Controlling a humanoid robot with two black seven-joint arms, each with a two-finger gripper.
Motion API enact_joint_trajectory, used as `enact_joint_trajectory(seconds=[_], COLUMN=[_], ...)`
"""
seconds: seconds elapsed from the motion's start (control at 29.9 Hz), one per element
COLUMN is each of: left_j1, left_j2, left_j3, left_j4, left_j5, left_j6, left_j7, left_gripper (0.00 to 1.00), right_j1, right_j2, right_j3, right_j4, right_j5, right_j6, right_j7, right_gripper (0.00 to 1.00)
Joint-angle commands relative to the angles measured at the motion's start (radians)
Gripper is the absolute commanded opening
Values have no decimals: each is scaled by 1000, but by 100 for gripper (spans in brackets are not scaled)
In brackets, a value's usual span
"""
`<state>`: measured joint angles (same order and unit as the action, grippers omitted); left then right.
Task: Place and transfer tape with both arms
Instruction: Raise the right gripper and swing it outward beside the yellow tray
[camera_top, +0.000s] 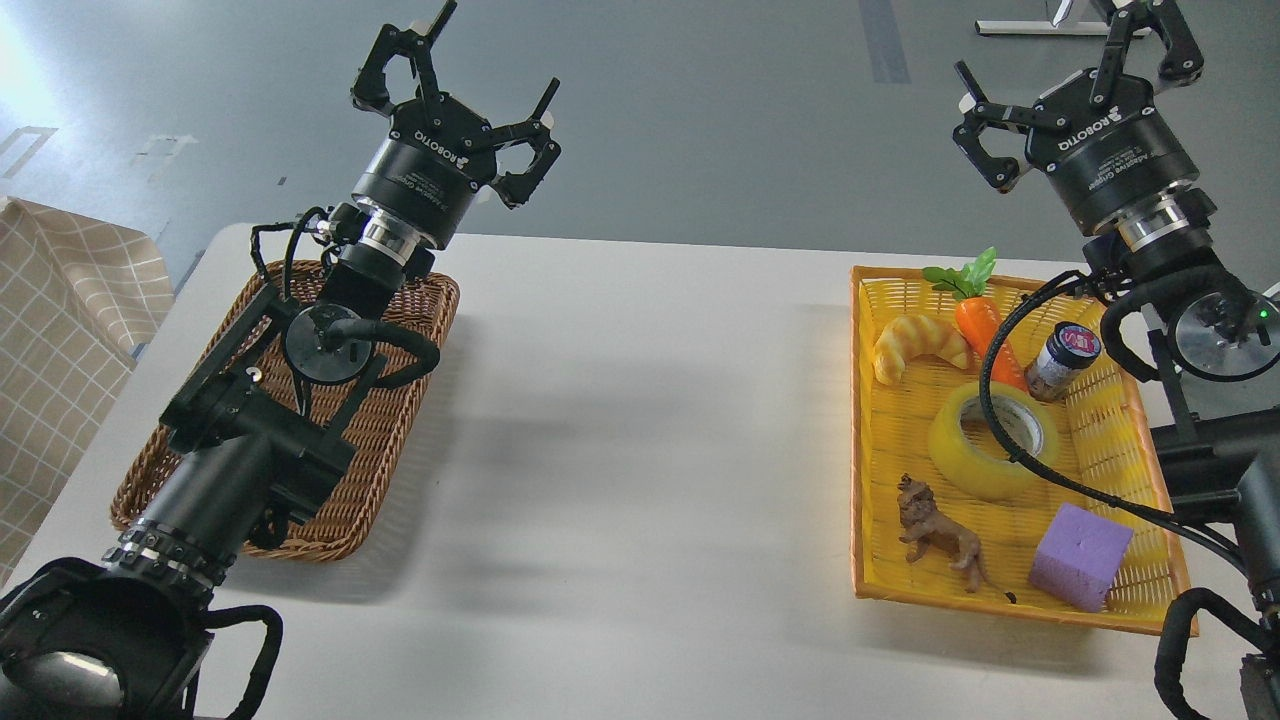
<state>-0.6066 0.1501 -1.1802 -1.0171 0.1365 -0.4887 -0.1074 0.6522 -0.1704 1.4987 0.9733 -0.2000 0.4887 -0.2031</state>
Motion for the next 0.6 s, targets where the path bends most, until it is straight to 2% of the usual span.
enact_joint_trajectory(seconds=[0.0, 0.2, 0.57], left_j1=[-1, -2, -1], left_j2=[6, 19, 17], left_j3=[-1, -1, -1], left_j4=[0, 0, -1], left_j5=[0, 0, 0], left_j6=[0, 0, 0], left_j7=[0, 0, 0], left_gripper=[98, 98, 98], right_j1=[10, 23, 26], right_j2=[-1, -23, -165], right_j3=[-3, -8, -127], right_j4=[10, 5, 7], right_j5=[-1, -58, -369], right_j6=[0, 0, 0], right_j7=[8, 19, 19], right_gripper=[100, 100, 100])
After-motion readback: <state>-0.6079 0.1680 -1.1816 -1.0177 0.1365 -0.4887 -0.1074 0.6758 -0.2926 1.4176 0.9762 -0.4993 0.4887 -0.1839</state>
